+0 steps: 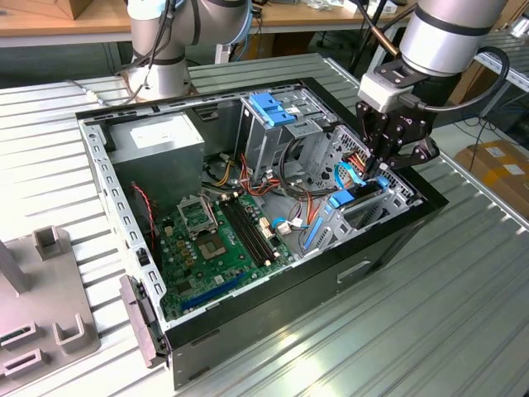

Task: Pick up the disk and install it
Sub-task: 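Insert the second disk wire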

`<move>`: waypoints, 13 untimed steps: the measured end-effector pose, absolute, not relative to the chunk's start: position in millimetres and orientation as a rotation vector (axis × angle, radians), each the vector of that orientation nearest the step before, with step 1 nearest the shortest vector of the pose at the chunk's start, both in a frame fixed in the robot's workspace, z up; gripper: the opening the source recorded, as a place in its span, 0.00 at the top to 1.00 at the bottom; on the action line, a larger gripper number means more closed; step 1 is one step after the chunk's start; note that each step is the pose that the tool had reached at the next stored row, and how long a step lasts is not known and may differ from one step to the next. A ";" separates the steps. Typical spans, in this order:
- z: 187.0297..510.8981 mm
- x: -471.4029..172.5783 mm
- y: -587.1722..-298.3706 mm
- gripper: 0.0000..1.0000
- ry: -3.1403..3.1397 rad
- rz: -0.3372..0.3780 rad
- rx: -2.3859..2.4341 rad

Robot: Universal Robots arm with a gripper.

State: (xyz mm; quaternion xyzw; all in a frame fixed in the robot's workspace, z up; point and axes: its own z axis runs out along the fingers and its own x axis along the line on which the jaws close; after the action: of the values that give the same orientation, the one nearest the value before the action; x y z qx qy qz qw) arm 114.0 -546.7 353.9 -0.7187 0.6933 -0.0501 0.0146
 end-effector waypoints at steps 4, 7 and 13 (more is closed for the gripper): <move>353.9 114.1 -549.0 0.84 2.157 -0.158 -2.236; 353.4 112.2 -549.3 0.84 2.153 -0.167 -2.231; 352.4 108.5 -549.3 0.84 2.138 -0.201 -2.214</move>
State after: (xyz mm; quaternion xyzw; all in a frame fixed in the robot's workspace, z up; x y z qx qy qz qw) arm 108.5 -549.3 352.4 -0.7176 0.6929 -0.0650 0.0287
